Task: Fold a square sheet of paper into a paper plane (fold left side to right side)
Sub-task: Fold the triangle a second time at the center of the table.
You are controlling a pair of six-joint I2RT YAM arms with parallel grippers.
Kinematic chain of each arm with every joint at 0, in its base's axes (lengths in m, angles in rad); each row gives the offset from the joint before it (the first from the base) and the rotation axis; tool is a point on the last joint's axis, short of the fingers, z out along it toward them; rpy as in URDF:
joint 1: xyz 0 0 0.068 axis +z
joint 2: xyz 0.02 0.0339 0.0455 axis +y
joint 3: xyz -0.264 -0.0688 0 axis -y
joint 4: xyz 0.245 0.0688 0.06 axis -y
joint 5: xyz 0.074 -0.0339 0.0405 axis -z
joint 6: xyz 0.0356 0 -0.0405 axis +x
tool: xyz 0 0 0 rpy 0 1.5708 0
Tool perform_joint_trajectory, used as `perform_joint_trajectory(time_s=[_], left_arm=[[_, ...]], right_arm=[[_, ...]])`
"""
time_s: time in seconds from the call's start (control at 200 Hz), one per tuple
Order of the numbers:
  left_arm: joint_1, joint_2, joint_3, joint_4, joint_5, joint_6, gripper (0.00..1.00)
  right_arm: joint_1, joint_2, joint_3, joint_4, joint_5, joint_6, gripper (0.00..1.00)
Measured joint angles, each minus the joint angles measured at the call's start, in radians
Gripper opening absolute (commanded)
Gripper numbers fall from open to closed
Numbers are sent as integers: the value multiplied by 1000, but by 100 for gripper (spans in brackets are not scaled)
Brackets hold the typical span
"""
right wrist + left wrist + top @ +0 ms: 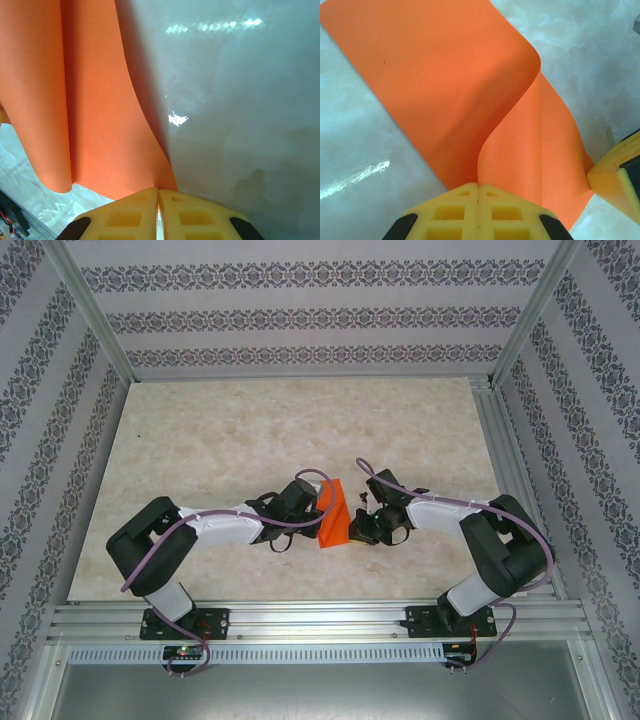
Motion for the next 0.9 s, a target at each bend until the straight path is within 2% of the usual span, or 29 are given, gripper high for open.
perform_joint_trajectory(time_s=[0.899], left_arm=[[15, 44, 1, 2, 0, 6, 0]], right_arm=[[14, 10, 13, -3, 7, -2, 12]])
